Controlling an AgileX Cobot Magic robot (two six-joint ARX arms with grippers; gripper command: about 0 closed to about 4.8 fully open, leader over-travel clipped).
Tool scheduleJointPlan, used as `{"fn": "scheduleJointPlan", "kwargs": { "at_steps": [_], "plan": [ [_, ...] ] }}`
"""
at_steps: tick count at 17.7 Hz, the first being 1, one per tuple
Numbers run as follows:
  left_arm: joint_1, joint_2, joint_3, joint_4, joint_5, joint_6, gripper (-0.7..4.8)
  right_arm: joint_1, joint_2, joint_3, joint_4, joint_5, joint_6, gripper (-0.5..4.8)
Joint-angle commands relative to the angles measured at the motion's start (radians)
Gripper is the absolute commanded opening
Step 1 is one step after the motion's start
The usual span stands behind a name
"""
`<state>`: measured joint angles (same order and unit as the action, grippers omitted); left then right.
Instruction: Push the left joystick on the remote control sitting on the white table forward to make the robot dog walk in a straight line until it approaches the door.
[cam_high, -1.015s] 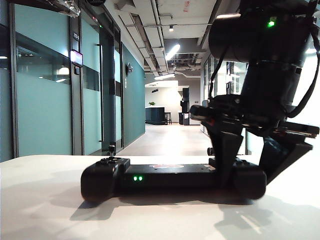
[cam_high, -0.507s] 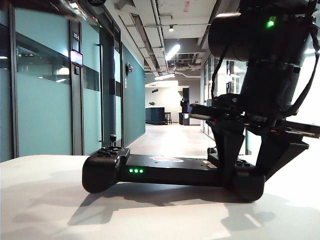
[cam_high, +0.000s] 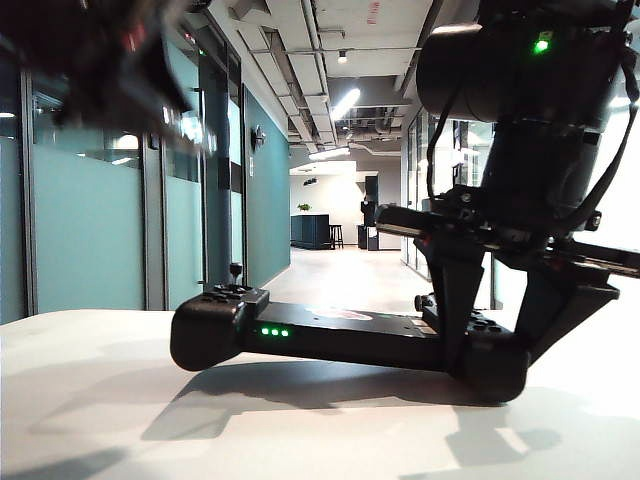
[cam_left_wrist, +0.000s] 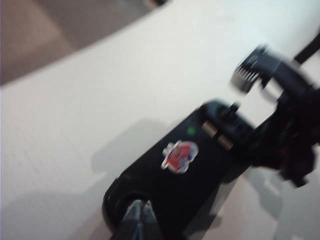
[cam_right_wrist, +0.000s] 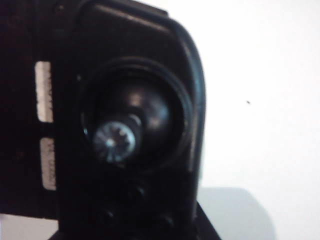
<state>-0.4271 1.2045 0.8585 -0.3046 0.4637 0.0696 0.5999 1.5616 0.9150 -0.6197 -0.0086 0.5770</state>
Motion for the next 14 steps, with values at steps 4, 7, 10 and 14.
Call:
{"fn": "scheduleJointPlan", "kwargs": {
  "at_steps": [4, 7, 10, 14],
  "plan": [
    [0.000, 0.095, 0.005, -0.020, 0.009, 0.113, -0.06, 0.001, -0.003, 0.070, -0.066, 0.090, -0.038, 0.53],
    [-0.001, 0.108, 0.005, -0.012, 0.013, 0.140, -0.06, 0.001, -0.002, 0.080, -0.080, 0.120, -0.054, 0.53],
    [-0.002, 0.135, 0.003, 0.001, 0.052, 0.140, -0.06, 0.001, 0.005, 0.080, -0.087, 0.118, -0.053, 0.53],
    [-0.021, 0.169, 0.003, 0.036, 0.055, 0.141, -0.06, 0.001, 0.027, 0.080, -0.087, 0.077, -0.052, 0.53]
  ]
}}
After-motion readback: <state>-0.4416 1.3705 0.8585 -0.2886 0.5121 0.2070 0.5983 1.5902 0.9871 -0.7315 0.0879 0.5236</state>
